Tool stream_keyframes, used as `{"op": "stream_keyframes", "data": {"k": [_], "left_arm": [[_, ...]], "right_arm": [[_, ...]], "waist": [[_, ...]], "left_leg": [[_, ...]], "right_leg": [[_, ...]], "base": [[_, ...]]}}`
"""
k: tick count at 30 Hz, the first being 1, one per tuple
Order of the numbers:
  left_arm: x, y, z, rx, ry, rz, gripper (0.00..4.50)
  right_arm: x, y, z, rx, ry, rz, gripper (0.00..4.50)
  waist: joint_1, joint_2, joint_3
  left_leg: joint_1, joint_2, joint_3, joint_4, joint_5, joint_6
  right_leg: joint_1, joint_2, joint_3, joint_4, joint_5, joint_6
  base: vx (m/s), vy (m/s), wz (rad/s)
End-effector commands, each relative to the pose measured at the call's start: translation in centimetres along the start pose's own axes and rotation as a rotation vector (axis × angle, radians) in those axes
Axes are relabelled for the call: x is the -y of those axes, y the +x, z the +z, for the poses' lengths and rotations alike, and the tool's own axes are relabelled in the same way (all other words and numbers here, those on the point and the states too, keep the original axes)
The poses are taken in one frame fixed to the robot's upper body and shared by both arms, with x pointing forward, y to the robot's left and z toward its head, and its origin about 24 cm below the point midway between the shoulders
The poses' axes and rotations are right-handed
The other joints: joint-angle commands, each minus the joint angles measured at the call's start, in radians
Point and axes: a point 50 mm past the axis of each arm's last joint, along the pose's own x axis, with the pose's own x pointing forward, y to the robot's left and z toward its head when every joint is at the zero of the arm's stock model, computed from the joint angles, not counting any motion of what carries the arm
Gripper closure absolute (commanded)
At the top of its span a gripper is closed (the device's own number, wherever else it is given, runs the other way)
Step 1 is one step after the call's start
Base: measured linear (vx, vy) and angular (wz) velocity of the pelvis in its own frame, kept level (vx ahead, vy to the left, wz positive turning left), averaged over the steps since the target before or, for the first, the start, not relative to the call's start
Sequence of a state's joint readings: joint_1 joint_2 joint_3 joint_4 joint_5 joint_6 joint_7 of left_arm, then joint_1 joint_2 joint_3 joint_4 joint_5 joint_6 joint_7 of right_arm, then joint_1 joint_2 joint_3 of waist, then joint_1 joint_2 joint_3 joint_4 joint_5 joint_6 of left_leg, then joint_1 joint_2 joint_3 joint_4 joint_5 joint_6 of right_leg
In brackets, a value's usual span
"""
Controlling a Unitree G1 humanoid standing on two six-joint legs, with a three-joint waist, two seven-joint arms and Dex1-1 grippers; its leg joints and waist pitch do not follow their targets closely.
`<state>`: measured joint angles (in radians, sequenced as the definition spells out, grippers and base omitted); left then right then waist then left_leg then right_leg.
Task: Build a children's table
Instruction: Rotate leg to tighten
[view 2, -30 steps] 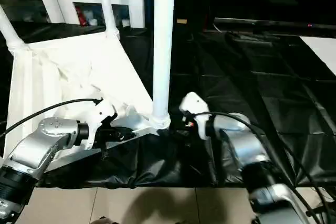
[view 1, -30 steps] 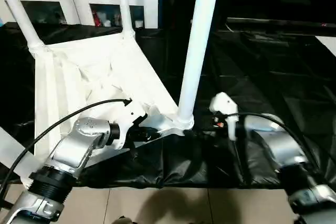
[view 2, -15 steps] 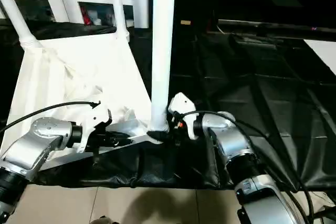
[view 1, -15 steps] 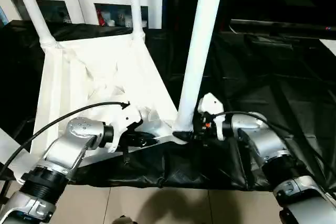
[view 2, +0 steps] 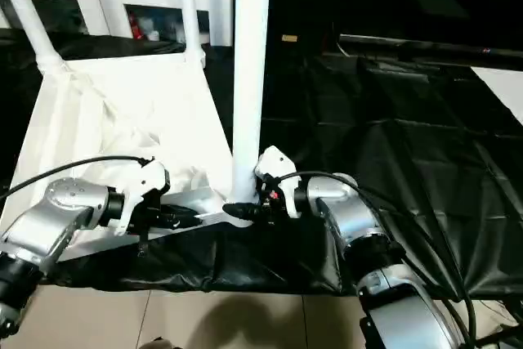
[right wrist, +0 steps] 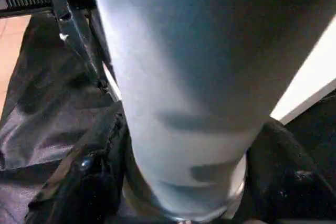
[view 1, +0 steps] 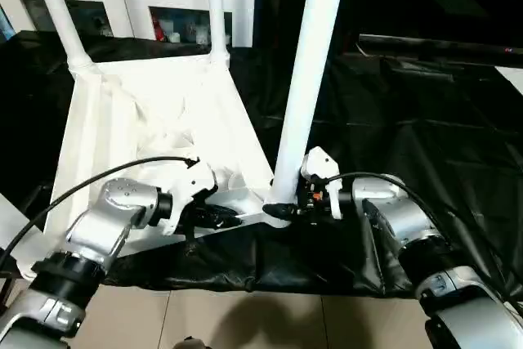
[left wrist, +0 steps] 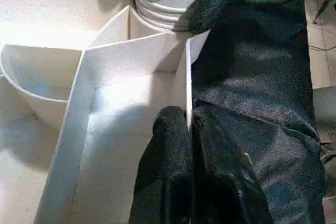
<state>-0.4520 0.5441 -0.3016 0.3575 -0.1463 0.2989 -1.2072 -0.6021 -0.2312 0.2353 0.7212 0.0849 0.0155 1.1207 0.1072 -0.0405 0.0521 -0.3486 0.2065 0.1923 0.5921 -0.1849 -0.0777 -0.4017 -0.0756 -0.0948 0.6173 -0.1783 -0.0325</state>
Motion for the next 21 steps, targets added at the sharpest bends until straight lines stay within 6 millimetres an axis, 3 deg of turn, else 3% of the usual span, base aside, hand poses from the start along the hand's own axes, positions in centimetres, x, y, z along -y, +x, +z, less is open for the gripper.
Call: {"op": "stream_keyframes", "data": {"k": [1, 6, 7, 11, 12, 13, 14, 17, 18, 21], "left_arm": [[0.0, 0.2, -0.5, -0.037, -0.015, -0.022, 4.50], [-1.2, 1.9, 0.8, -0.012, -0.031, 0.070, 4.50], [-1.5, 2.7, 1.3, -0.001, -0.032, 0.099, 4.50], [-1.9, 4.7, 2.7, 0.019, -0.026, 0.165, 4.50], [-1.9, 5.6, 3.2, 0.027, -0.021, 0.175, 4.50], [-1.8, 6.4, 3.7, 0.034, -0.021, 0.184, 4.50], [-1.6, 7.7, 4.4, 0.038, -0.018, 0.184, 4.50], [-1.6, 8.6, 4.6, 0.023, -0.003, 0.203, 4.50], [-1.7, 8.8, 4.4, 0.010, 0.011, 0.212, 4.50], [-1.8, 8.5, 4.2, 0.013, 0.019, 0.204, 4.50]], "right_arm": [[0.1, 0.3, 0.4, 0.013, -0.006, 0.010, 1.79], [-0.2, 1.2, -0.7, 0.032, 0.048, -0.125, 1.83], [-0.2, 1.7, -1.0, 0.038, 0.079, -0.205, 1.83], [0.0, 3.0, -1.3, 0.056, 0.153, -0.418, 1.83], [-0.1, 3.7, -1.2, 0.072, 0.185, -0.472, 1.83], [-0.2, 4.3, -1.0, 0.083, 0.201, -0.525, 1.83], [-0.5, 5.8, -0.4, 0.099, 0.218, -0.582, 1.83], [-1.0, 7.2, 0.9, 0.151, 0.208, -0.575, 1.83], [-1.1, 7.7, 1.7, 0.197, 0.189, -0.576, 1.48], [-0.7, 7.2, 2.2, 0.242, 0.184, -0.589, 1.07]], "waist": [[0.000, 0.011, -0.061], [0.005, 0.012, -0.057], [0.003, 0.007, -0.056], [0.001, 0.008, -0.054], [0.001, 0.008, -0.057], [0.002, 0.019, -0.057], [-0.003, 0.021, -0.055], [-0.006, 0.018, -0.056], [-0.006, 0.024, -0.055], [-0.005, 0.021, -0.056]], "left_leg": [[0.007, 0.032, -0.018, -0.072, -0.226, 0.000], [0.016, 0.033, -0.018, -0.075, -0.253, -0.012], [0.015, 0.031, -0.017, -0.075, -0.259, -0.013], [0.019, 0.026, -0.021, -0.076, -0.288, -0.029], [0.016, 0.027, -0.025, -0.078, -0.284, -0.031], [0.017, 0.028, -0.027, -0.079, -0.286, -0.036], [0.020, 0.026, -0.027, -0.080, -0.310, -0.039], [0.023, 0.024, -0.030, -0.081, -0.340, -0.037], [0.024, 0.025, -0.029, -0.082, -0.348, -0.032], [0.023, 0.026, -0.031, -0.084, -0.356, -0.021]], "right_leg": [[0.049, -0.077, 0.061, -0.077, -0.292, -0.167], [0.041, -0.078, 0.062, -0.086, -0.337, -0.160], [0.043, -0.077, 0.062, -0.088, -0.355, -0.152], [0.037, -0.082, 0.058, -0.106, -0.480, -0.098], [0.041, -0.085, 0.056, -0.107, -0.495, -0.084], [0.040, -0.086, 0.056, -0.106, -0.494, -0.083], [0.034, -0.083, 0.054, -0.113, -0.507, -0.076], [0.037, -0.084, 0.050, -0.116, -0.531, -0.068], [0.033, -0.084, 0.053, -0.120, -0.520, -0.067], [0.038, -0.085, 0.053, -0.116, -0.507, -0.073]], "base": [[0.000, 0.000, 0.00], [0.000, 0.000, 0.00], [0.000, 0.000, 0.00], [0.000, 0.000, 0.00], [0.000, 0.000, 0.00], [0.000, 0.000, 0.00], [0.000, 0.000, 0.00], [0.000, 0.000, 0.00], [0.000, 0.000, 0.00], [0.000, 0.000, 0.00]]}}
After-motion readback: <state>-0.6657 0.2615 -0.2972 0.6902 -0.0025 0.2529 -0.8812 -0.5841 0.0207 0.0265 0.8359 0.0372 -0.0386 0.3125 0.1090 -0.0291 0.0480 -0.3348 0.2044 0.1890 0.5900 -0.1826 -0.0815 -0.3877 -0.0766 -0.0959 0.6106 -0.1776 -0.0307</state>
